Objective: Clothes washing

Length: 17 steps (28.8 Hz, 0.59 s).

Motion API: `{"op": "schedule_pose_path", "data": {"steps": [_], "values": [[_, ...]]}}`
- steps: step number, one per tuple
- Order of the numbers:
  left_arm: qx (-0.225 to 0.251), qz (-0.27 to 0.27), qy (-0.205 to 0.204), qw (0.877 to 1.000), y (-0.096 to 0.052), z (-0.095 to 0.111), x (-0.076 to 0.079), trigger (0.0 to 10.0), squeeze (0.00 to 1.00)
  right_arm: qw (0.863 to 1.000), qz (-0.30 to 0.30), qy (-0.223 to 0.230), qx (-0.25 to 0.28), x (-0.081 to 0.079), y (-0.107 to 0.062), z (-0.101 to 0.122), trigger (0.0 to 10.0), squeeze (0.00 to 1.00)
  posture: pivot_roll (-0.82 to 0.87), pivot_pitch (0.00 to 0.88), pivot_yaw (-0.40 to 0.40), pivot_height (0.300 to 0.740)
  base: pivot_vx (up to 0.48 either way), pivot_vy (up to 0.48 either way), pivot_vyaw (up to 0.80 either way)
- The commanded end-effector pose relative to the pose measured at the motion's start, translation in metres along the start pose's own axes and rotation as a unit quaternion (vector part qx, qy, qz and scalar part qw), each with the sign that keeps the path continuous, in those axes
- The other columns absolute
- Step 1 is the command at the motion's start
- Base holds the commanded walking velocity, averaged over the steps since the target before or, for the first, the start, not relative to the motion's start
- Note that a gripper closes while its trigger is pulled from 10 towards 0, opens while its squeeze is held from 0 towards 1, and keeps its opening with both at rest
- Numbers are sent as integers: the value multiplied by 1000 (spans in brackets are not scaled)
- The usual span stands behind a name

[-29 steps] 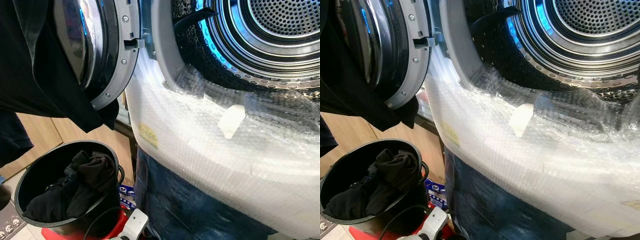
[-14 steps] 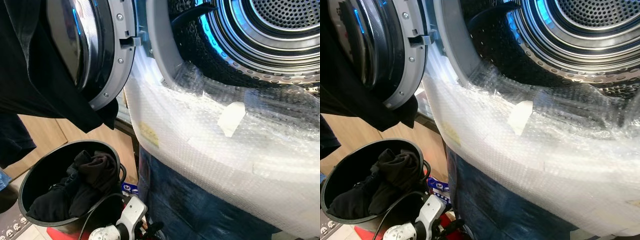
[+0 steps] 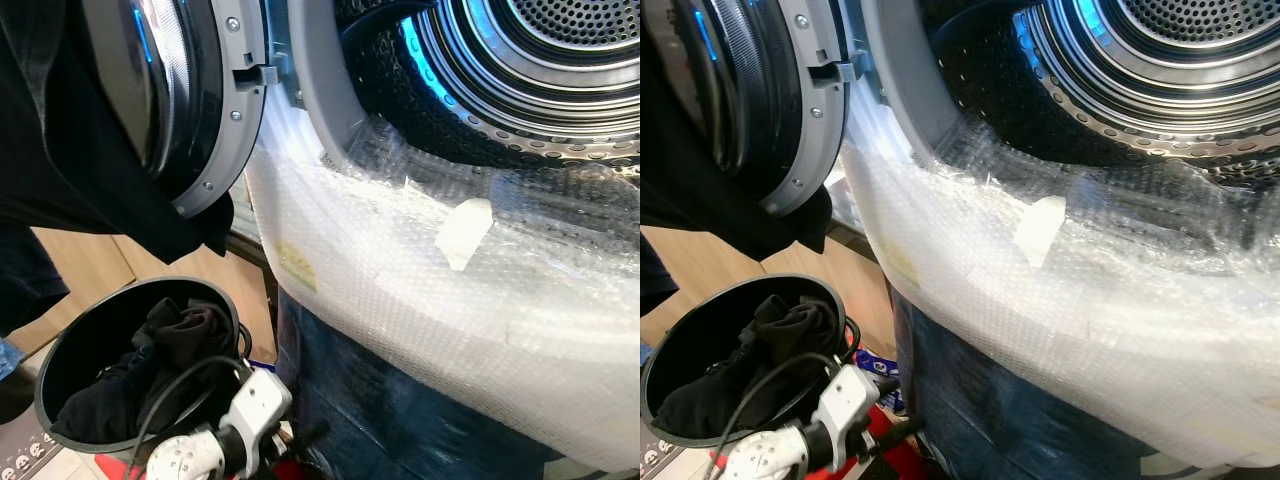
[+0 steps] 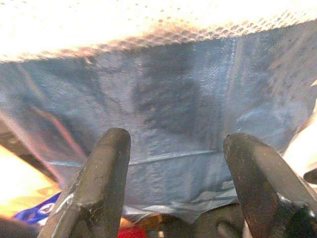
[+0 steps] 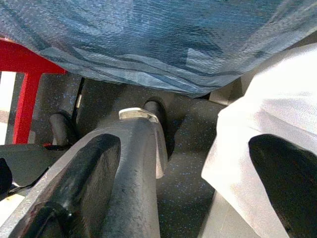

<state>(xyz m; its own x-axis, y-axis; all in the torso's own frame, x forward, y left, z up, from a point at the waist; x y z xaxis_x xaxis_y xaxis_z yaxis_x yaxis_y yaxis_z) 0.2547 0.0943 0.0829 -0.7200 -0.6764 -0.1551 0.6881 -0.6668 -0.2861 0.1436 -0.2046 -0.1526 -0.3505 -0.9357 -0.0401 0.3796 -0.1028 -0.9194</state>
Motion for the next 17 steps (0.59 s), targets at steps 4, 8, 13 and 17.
{"op": "schedule_pose_path", "data": {"steps": [4, 8, 13, 17], "values": [[-26, 43, 67, 996, -18, 15, -21, 10000, 0, 1000, 12, -7, -10, -3, 0, -8, 10000, 0, 118, 117, 17, 740, 0, 0, 0], [-18, 87, 70, 994, -20, 21, -37, 10000, 0, 1000, 9, 1, -7, -2, 0, -6, 10000, 0, 123, 123, 17, 740, 0, 0, 0], [-36, 193, 51, 979, -31, 13, -68, 10000, 0, 1000, 14, 9, -2, 0, -1, -5, 10000, 0, 141, 132, 4, 740, 0, 0, 0], [-36, 281, 24, 959, -44, 13, -96, 10000, 439, 1000, 11, -1, -9, 2, -1, -9, 10000, 0, 147, 135, 0, 740, 0, 0, 0]]}}
Point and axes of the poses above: a point about 5 cm out from each wrist's last joint towards the gripper, its own y axis pointing out of the wrist towards the gripper, its own z axis along the axis of the wrist's last joint, x = y × z, the point moved 5 cm from there along y, pointing out of the wrist towards the gripper, and after that the axes turned 2 degrees about y, right-handed, at the moved point
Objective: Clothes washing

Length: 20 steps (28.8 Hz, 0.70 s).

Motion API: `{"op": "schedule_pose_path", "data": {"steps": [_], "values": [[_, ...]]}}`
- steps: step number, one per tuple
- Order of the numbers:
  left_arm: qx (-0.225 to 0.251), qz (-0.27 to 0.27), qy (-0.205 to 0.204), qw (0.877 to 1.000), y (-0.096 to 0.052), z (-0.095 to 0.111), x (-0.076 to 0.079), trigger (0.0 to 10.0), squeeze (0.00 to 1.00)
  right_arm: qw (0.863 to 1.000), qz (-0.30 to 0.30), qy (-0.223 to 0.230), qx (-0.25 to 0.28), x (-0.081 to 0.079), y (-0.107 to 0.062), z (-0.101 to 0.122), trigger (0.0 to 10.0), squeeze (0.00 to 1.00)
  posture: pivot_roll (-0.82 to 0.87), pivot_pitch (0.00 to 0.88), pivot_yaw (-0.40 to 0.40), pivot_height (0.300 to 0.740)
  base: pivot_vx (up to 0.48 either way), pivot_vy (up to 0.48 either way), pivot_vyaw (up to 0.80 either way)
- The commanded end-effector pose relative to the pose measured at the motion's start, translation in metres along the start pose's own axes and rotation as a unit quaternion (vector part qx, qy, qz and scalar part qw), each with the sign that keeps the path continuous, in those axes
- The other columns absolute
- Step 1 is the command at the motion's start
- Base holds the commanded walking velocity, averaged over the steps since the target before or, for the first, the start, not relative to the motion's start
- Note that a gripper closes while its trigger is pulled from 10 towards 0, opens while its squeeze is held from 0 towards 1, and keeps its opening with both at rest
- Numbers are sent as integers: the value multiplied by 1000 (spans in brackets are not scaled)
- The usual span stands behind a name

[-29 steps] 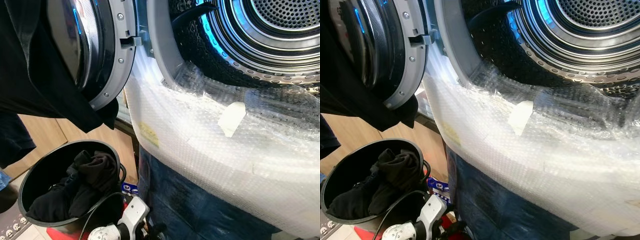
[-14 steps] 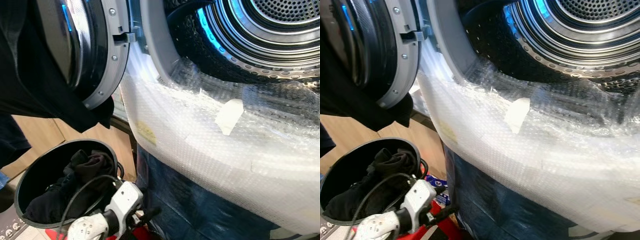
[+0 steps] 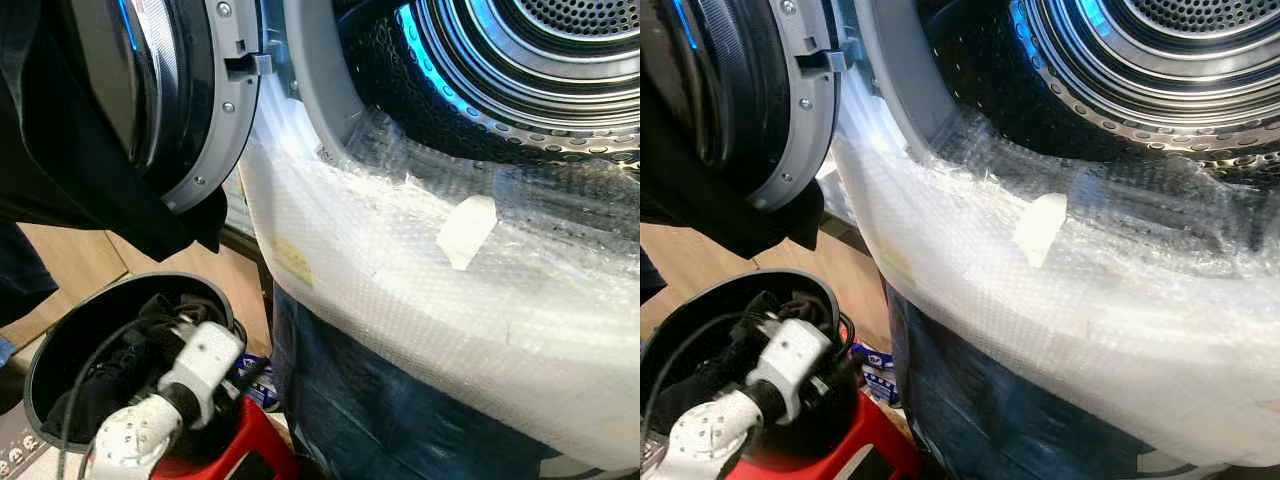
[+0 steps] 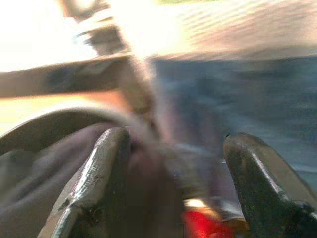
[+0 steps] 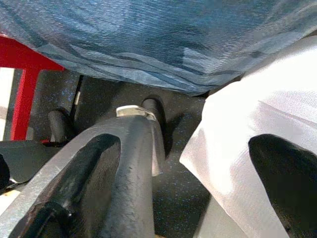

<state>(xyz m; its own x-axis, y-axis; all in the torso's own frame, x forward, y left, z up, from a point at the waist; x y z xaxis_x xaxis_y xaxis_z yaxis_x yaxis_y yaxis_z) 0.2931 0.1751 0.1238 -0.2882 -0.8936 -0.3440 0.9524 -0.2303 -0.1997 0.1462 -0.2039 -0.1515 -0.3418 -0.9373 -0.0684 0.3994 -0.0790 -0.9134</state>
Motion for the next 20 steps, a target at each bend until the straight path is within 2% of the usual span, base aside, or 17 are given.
{"op": "schedule_pose_path", "data": {"steps": [1, 2, 6, 7, 8, 10, 12, 14, 20], "values": [[-14, 24, -4, 1000, 0, -5, -9, 10000, 439, 1000, -4, -3, -15, 4, -1, -11, 10000, 0, 147, 135, 0, 740, 0, 0, 0], [-11, 28, -18, 999, 1, -3, -12, 10000, 1000, 1000, -2, -9, -17, 3, -1, -12, 10000, 0, 145, 134, -1, 740, 0, 0, 0], [5, 27, -45, 999, 3, 5, -15, 10000, 1000, 1000, 0, -11, -14, 0, -1, -10, 10000, 0, 139, 131, -2, 740, 0, 0, 0], [21, 27, -71, 997, 4, 12, -15, 10000, 1000, 1000, 1, -7, -9, -1, 0, -5, 10000, 0, 139, 128, -2, 740, 0, 0, 0], [21, 27, -71, 997, 4, 12, -15, 10000, 1000, 1000, 1, -7, -9, -1, 0, -5, 10000, 0, 139, 128, -2, 740, 0, 0, 0], [29, 36, -102, 994, 3, 16, -18, 10000, 1000, 1000, 6, -7, 1, -3, 0, 1, 10000, 0, 139, 128, -2, 740, 0, 0, 0], [25, 44, -111, 992, 3, 14, -20, 10000, 1000, 1000, 7, -7, 2, -4, 0, 3, 10000, 0, 139, 128, -2, 740, 0, 0, 0], [24, 57, -144, 988, -1, 12, -26, 10000, 1000, 1000, 8, -15, 0, -4, 1, 2, 10000, 0, 157, 126, -18, 740, 0, 0, 0], [17, 70, -139, 988, -5, 13, -33, 10000, 1000, 1000, 11, -23, -2, -5, 1, 2, 10000, 0, 162, 127, -19, 740, 0, 0, 0]]}}
Point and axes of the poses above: a point about 5 cm out from each wrist's last joint towards the gripper, its own y axis pointing out of the wrist towards the gripper, its own z axis along the axis of the wrist's last joint, x = y × z, the point moved 5 cm from there along y, pointing out of the wrist towards the gripper, and after that the axes turned 2 degrees about y, right-handed, at the moved point
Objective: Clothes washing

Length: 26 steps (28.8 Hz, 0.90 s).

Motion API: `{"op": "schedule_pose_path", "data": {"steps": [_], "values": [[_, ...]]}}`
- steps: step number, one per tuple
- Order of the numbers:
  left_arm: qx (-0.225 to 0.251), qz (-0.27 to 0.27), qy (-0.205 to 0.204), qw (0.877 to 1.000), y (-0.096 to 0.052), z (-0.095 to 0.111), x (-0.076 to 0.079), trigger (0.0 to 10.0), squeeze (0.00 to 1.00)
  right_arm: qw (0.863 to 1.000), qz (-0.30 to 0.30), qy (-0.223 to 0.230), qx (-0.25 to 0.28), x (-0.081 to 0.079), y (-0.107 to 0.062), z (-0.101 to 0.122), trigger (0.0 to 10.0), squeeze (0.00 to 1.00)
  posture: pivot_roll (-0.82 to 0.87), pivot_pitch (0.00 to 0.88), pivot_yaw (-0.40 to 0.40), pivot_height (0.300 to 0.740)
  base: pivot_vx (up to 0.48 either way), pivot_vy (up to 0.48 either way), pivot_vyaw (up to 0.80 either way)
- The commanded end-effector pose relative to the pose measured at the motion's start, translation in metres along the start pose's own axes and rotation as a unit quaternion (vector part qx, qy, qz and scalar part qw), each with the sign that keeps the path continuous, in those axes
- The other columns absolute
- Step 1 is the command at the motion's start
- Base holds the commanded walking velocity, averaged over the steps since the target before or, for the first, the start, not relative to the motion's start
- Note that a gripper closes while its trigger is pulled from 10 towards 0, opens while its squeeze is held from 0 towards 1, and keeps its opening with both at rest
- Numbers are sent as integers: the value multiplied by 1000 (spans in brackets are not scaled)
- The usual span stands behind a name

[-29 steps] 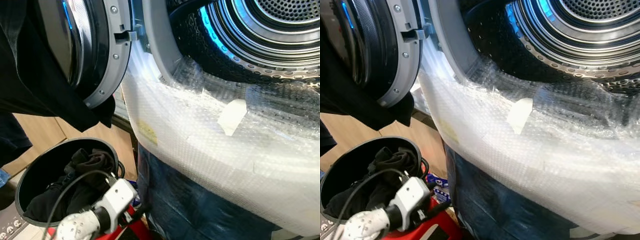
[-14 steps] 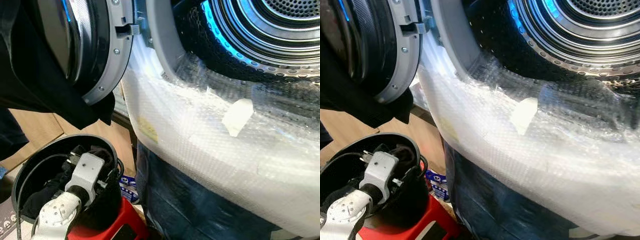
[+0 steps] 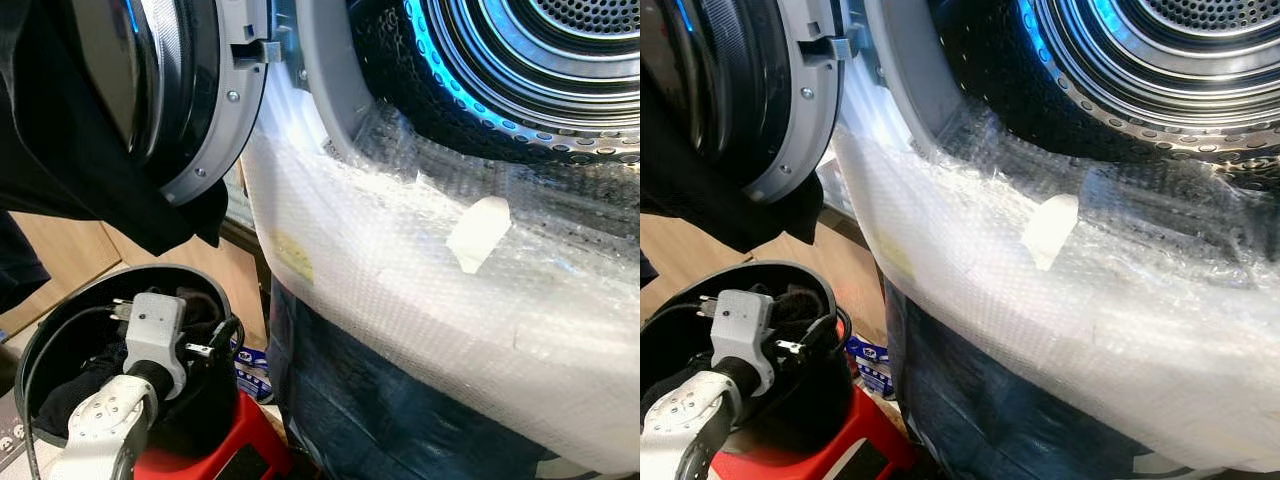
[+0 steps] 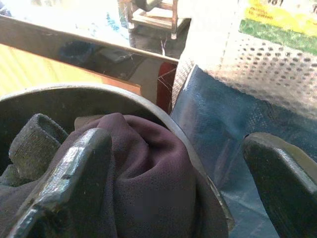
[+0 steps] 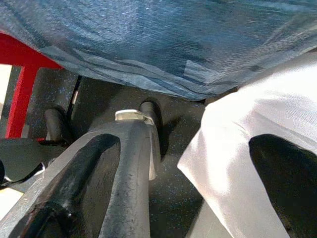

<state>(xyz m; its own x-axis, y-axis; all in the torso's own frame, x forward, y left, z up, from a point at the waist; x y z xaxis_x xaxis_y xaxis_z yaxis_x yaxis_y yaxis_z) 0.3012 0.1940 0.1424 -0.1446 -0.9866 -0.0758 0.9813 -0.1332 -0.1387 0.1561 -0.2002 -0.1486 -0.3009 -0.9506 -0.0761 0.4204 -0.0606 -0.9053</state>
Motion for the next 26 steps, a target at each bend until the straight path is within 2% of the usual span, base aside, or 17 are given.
{"op": "schedule_pose_path", "data": {"steps": [1, 3, 5, 7, 12, 16, 18, 21, 22, 23, 24, 25, 26], "values": [[-2, 20, 12, 1000, -5, 4, -9, 10000, 1000, 1000, -1, -7, -11, 1, -1, -7, 10000, 0, 162, 127, -19, 740, 0, 0, 0], [-7, 50, 13, 999, -9, 2, -22, 10000, 1000, 1000, 0, -8, -11, 1, 0, -6, 10000, 0, 163, 128, -19, 740, 0, 0, 0], [-8, 58, 11, 998, -10, 2, -26, 10000, 1000, 1000, -1, -8, -10, 1, 0, -6, 10000, 0, 163, 128, -19, 740, 0, 0, 0], [10, 77, -1, 997, -9, 13, -36, 10000, 1000, 1000, -3, -11, -11, 2, 0, -6, 10000, 0, 172, 131, -25, 740, 0, 0, 0], [10, 95, 7, 995, -11, 15, -40, 10000, 1000, 1000, -2, -18, -10, 2, 0, -3, 10000, 0, 170, 134, -29, 740, 0, 0, 0], [-13, 122, 1, 992, -13, 1, -49, 10000, 1000, 1000, 0, -22, -7, 1, 0, 0, 10000, 0, 170, 136, -34, 740, 0, 0, 0], [-19, 126, -1, 992, -9, -2, -49, 10000, 1000, 999, 4, -48, -11, 0, 0, -1, 10000, 0, 170, 135, -35, 740, 0, 0, 0], [-17, 130, -18, 991, -1, -1, -45, 10000, 1000, 999, 4, -46, -10, -2, 0, 0, 10000, 0, 165, 133, -33, 740, 0, 0, 0], [-18, 128, -20, 991, 0, -1, -43, 10000, 863, 999, 4, -46, -9, -2, 0, 1, 10000, 0, 155, 130, -29, 740, 0, 0, 0], [-19, 126, -20, 992, 1, -1, -42, 10000, 863, 999, 5, -46, -9, -3, 1, 1, 10000, 0, 155, 130, -29, 740, 0, 0, 0], [-22, 125, -18, 992, 2, -2, -42, 10000, 675, 999, 5, -46, -9, -3, 1, 1, 10000, 0, 151, 129, -28, 740, 0, 0, 0], [-23, 124, -15, 992, 2, -2, -41, 10000, 675, 999, 5, -46, -8, -3, 1, 1, 10000, 0, 151, 129, -28, 740, 0, 0, 0], [-30, 125, -12, 992, 4, -5, -41, 10000, 0, 998, 9, -64, -10, -6, 1, 0, 10000, 0, 154, 127, -31, 740, 0, 0, 0]]}}
Point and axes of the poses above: a point about 5 cm out from each wrist's last joint towards the gripper, its own y axis pointing out of the wrist towards the gripper, its own z axis along the axis of the wrist's last joint, x = y × z, the point moved 5 cm from there along y, pointing out of the wrist towards the gripper, and after that the axes turned 2 degrees about y, right-handed, at the moved point
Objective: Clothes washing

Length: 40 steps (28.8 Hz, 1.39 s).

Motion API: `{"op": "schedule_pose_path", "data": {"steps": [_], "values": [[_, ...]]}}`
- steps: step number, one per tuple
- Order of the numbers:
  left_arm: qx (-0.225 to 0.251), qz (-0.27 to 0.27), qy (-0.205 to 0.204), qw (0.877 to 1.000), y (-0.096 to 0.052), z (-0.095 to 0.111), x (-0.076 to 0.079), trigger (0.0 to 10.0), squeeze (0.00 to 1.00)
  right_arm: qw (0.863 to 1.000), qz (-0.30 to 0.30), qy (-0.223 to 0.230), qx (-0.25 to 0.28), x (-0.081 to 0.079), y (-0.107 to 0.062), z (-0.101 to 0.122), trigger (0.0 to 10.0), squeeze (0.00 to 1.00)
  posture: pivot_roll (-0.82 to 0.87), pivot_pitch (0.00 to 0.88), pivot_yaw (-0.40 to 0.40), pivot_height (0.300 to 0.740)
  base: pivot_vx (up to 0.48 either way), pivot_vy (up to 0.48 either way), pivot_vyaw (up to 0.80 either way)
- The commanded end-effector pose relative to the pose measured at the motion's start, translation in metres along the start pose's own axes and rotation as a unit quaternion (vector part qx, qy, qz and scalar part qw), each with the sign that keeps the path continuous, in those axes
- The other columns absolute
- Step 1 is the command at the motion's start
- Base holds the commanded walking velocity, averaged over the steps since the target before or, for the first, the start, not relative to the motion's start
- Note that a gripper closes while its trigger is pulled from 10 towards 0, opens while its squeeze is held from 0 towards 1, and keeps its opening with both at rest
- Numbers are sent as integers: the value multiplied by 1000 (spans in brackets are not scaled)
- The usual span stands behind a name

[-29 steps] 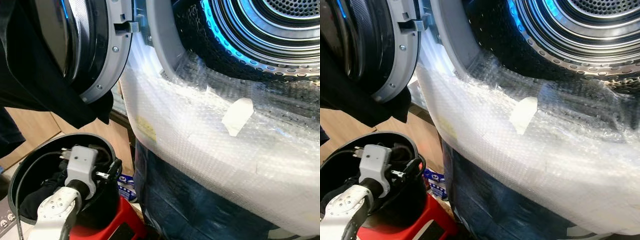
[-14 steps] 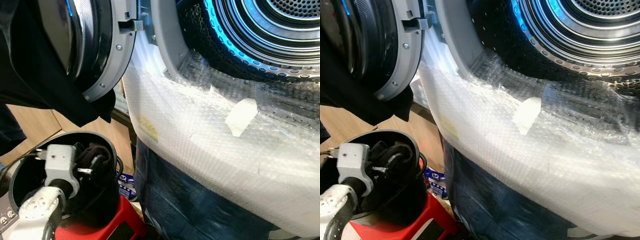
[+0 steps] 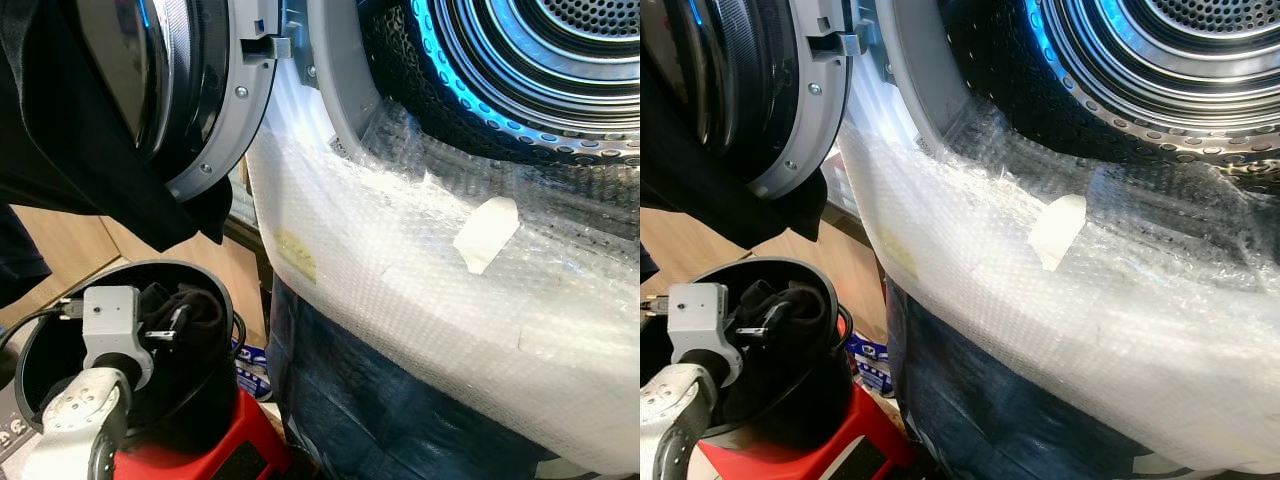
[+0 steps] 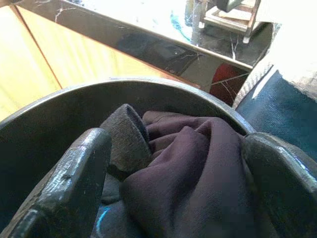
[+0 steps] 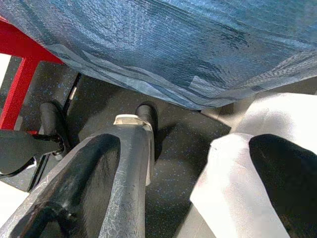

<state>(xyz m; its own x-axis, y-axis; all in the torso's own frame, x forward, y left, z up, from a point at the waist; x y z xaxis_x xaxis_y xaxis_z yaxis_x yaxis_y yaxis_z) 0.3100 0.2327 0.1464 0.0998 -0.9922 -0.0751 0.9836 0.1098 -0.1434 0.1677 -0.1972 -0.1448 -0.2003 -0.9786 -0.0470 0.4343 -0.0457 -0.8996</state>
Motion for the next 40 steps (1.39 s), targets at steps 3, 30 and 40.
{"op": "schedule_pose_path", "data": {"steps": [3, 30, 40], "values": [[-21, 4, 7, 1000, 3, -8, -1, 10000, 0, 1000, 5, -23, -18, -2, -1, -12, 10000, 0, 154, 127, -31, 740, 0, 0, 0], [-61, -51, 7, 997, 1, -26, 25, 0, 0, 1000, 8, -24, -18, -3, -1, -12, 10000, 0, 146, 133, -29, 740, 0, 0, 0], [-34, -53, 4, 998, 5, -13, 26, 0, 0, 1000, 9, -25, -15, -4, 0, -10, 10000, 0, 147, 132, -29, 740, 0, 0, 0]]}}
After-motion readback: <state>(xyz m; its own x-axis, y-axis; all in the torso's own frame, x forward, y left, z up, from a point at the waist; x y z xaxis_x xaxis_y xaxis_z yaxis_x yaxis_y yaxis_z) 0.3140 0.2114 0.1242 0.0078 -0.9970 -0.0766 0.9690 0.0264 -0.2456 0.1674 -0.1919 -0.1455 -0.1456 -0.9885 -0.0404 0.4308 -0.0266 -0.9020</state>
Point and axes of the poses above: a point about 5 cm out from each wrist's last joint towards the gripper, its own y axis pointing out of the wrist towards the gripper, its own z axis along the axis of the wrist's last joint, x = y × z, the point moved 5 cm from there along y, pointing out of the wrist towards the gripper, and after that the axes turned 2 degrees about y, right-handed, at the moved point
